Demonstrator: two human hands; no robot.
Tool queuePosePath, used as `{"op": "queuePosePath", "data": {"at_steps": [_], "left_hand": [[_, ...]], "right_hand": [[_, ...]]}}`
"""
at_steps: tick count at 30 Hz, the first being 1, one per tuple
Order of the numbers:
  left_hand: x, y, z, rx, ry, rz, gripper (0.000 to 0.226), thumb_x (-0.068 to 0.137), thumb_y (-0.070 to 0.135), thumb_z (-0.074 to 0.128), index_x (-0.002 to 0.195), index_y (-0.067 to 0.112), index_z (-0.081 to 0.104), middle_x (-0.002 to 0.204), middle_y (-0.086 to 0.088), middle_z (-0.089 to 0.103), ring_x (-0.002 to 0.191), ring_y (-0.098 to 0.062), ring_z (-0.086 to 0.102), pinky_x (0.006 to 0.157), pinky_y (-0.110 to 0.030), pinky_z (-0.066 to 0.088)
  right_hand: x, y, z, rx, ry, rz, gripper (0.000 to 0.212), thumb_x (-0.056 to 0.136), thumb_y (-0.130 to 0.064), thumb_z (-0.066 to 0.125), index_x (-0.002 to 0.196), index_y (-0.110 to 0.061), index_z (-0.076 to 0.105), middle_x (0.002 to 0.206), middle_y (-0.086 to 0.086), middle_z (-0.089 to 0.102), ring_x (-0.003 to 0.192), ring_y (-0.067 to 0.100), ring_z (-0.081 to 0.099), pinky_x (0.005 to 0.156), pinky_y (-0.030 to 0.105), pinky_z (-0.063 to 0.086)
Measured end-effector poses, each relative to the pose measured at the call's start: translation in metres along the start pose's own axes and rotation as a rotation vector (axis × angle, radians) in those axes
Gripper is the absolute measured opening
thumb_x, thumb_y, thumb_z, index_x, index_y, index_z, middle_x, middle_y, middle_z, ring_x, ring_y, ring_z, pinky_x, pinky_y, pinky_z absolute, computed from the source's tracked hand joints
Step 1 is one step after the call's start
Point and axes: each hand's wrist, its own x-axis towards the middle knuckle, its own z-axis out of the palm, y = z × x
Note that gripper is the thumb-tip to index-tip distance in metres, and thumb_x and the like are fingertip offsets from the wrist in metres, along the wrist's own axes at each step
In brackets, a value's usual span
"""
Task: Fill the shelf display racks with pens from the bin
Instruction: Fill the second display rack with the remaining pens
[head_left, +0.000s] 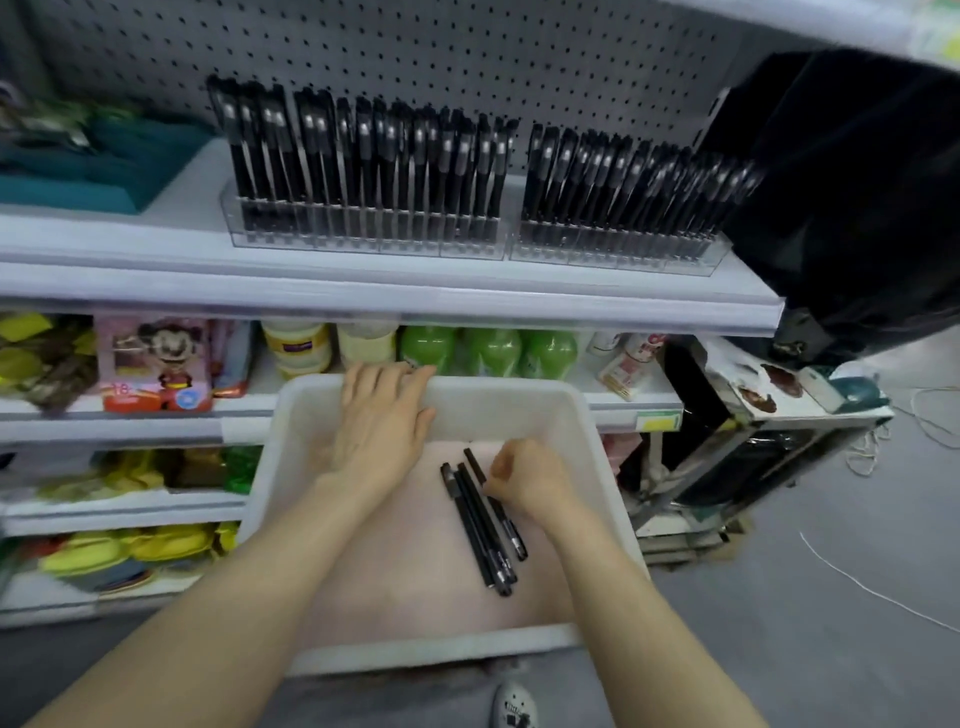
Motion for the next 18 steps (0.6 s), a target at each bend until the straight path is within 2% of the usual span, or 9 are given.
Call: {"op": "queuePosePath", "data": {"at_steps": [3, 5, 9, 11, 13, 15, 17, 18], "left_hand": [[-0.002, 0.004, 0.002, 0.005, 0.008, -0.005, 0.049, 0.087, 0.036, 0.045, 0.130, 0.016, 0.057, 0.117, -0.011, 0.059, 0.111, -0.034, 0.051, 0.109, -0.042, 0.018], [-0.003, 0.003, 0.002, -0.001, 0.026, 0.009, 0.049, 0.087, 0.035, 0.045, 0.130, 0.015, 0.057, 0.117, -0.012, 0.059, 0.110, -0.034, 0.051, 0.110, -0.042, 0.017], [-0.003, 0.001, 0.004, -0.043, 0.037, 0.019, 0.049, 0.088, 0.030, 0.046, 0.134, 0.015, 0.056, 0.123, -0.011, 0.057, 0.118, -0.033, 0.048, 0.114, -0.047, 0.016], [-0.002, 0.008, 0.003, -0.105, 0.065, 0.080, 0.046, 0.088, 0.021, 0.052, 0.134, 0.014, 0.056, 0.128, -0.012, 0.056, 0.125, -0.036, 0.045, 0.115, -0.051, 0.019], [0.001, 0.019, 0.001, -0.130, 0.080, 0.217, 0.041, 0.088, 0.013, 0.059, 0.128, 0.011, 0.061, 0.128, -0.013, 0.057, 0.129, -0.037, 0.044, 0.116, -0.052, 0.023], [0.002, 0.028, 0.001, -0.115, 0.057, 0.339, 0.030, 0.089, 0.018, 0.057, 0.116, 0.012, 0.069, 0.120, -0.009, 0.063, 0.125, -0.034, 0.050, 0.116, -0.048, 0.022], [0.004, 0.033, 0.000, -0.096, 0.020, 0.368, 0.030, 0.090, 0.028, 0.050, 0.104, 0.015, 0.074, 0.102, -0.004, 0.069, 0.112, -0.030, 0.059, 0.115, -0.044, 0.020], [0.007, 0.034, -0.002, -0.092, 0.004, 0.362, 0.026, 0.089, 0.029, 0.054, 0.100, 0.017, 0.075, 0.093, -0.002, 0.069, 0.104, -0.028, 0.062, 0.114, -0.043, 0.021]], "right_hand": [[-0.001, 0.005, 0.003, -0.069, -0.052, 0.013, 0.011, 0.075, -0.016, 0.073, 0.081, -0.007, 0.072, 0.090, 0.009, 0.072, 0.083, 0.023, 0.065, 0.066, 0.025, 0.046], [0.001, 0.005, 0.004, -0.101, -0.030, 0.007, 0.004, 0.075, -0.014, 0.070, 0.078, -0.013, 0.071, 0.092, 0.008, 0.072, 0.087, 0.024, 0.066, 0.068, 0.023, 0.045], [0.005, 0.004, 0.001, -0.086, -0.008, -0.020, 0.003, 0.078, -0.019, 0.066, 0.078, -0.022, 0.067, 0.085, -0.001, 0.070, 0.086, 0.021, 0.065, 0.072, 0.026, 0.049], [0.005, 0.003, -0.006, -0.016, 0.002, -0.061, 0.008, 0.079, -0.022, 0.066, 0.076, -0.027, 0.060, 0.077, -0.006, 0.064, 0.083, 0.020, 0.064, 0.070, 0.027, 0.047], [0.003, 0.000, -0.015, 0.058, 0.002, -0.138, 0.012, 0.081, -0.023, 0.067, 0.076, -0.030, 0.058, 0.075, -0.006, 0.063, 0.080, 0.019, 0.063, 0.069, 0.028, 0.048], [-0.001, -0.006, -0.026, 0.157, 0.003, -0.197, 0.006, 0.083, -0.023, 0.069, 0.084, -0.025, 0.063, 0.082, 0.000, 0.068, 0.079, 0.019, 0.063, 0.069, 0.030, 0.049], [-0.004, -0.010, -0.041, 0.292, -0.003, -0.220, 0.005, 0.085, -0.020, 0.070, 0.088, -0.016, 0.068, 0.081, 0.006, 0.069, 0.076, 0.021, 0.062, 0.072, 0.031, 0.049], [-0.005, -0.011, -0.050, 0.342, -0.007, -0.226, 0.005, 0.084, -0.018, 0.072, 0.087, -0.014, 0.069, 0.078, 0.008, 0.068, 0.071, 0.018, 0.060, 0.070, 0.030, 0.049]]}}
